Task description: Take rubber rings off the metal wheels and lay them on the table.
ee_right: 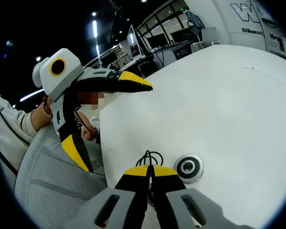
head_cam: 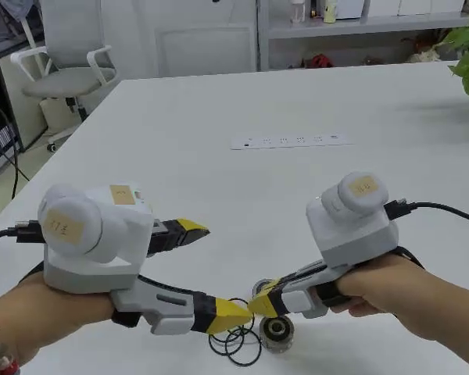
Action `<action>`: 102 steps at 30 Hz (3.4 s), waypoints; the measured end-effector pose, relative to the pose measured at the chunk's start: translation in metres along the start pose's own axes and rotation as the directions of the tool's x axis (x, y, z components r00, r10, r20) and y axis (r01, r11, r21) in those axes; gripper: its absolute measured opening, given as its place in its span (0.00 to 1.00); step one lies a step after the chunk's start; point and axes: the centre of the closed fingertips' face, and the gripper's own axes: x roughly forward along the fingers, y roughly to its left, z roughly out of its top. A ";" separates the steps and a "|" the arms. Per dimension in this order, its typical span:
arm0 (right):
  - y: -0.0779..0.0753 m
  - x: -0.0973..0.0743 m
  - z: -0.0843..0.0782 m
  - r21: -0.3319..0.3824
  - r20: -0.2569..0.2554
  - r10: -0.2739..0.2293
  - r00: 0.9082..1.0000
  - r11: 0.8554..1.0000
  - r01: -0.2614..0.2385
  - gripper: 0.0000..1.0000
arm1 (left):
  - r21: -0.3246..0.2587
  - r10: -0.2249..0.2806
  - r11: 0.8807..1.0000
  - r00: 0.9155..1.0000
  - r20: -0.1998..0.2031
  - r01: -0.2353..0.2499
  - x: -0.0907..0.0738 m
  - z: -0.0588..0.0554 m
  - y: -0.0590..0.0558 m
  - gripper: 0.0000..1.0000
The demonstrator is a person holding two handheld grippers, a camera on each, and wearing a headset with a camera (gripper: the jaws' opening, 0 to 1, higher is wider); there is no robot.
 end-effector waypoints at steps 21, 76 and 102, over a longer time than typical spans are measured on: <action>-0.009 0.006 -0.007 -0.064 -0.023 -0.052 0.998 0.997 0.051 0.00 | -0.058 0.012 0.998 0.998 -0.065 -0.016 -0.035 -0.040 -0.010 0.80; -0.007 -0.044 0.032 -0.243 0.053 -0.098 0.994 0.964 0.108 0.38 | -0.190 0.087 0.977 0.995 -0.043 -0.094 -0.060 -0.073 -0.021 0.81; 0.014 -0.120 0.053 -0.212 0.264 -0.056 0.963 0.970 0.115 0.64 | -0.219 0.117 0.970 0.993 0.029 -0.108 -0.069 -0.059 -0.017 0.84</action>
